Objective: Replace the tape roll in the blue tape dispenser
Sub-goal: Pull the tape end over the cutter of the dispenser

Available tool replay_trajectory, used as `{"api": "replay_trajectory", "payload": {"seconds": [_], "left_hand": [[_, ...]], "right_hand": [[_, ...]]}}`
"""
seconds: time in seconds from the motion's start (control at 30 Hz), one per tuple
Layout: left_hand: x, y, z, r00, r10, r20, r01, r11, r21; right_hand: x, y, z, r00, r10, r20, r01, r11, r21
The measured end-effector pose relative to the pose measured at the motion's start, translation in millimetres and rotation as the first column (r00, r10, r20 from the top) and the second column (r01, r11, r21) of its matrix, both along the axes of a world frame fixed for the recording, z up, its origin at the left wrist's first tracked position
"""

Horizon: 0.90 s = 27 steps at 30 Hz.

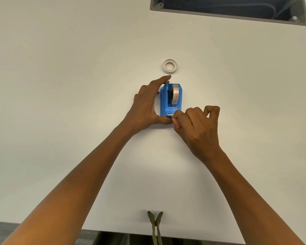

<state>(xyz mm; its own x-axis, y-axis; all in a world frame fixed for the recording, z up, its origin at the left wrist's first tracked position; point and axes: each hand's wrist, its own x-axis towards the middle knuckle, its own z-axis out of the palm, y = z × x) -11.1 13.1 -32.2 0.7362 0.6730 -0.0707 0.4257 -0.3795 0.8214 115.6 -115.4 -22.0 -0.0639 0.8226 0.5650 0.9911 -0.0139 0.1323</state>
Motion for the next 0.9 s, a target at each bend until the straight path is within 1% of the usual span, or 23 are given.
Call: {"api": "replay_trajectory", "payload": {"seconds": [0.27,0.57,0.67,0.9], "left_hand": [[-0.9,1.8,-2.7,1.000,-0.010,-0.002,0.010,1.000,-0.001],[-1.6,3.5,-4.1,1.000,-0.013,0.002,0.013,1.000,-0.009],[-1.1,3.5,-2.4,1.000,-0.012,0.001,0.012,1.000,-0.013],[-2.3,1.3,-0.4,1.000,-0.013,0.005,0.013,1.000,-0.001]], "right_hand": [[0.2,1.1,-5.3,1.000,0.009,0.006,-0.009,1.000,0.024],[5.3,0.1,-3.3,0.997,0.066,0.037,-0.067,0.997,0.042],[9.9,1.8,0.2,0.992,0.107,0.066,-0.111,0.993,0.051],[23.2,2.1,5.9,0.951,0.265,0.159,-0.269,0.963,0.008]]}}
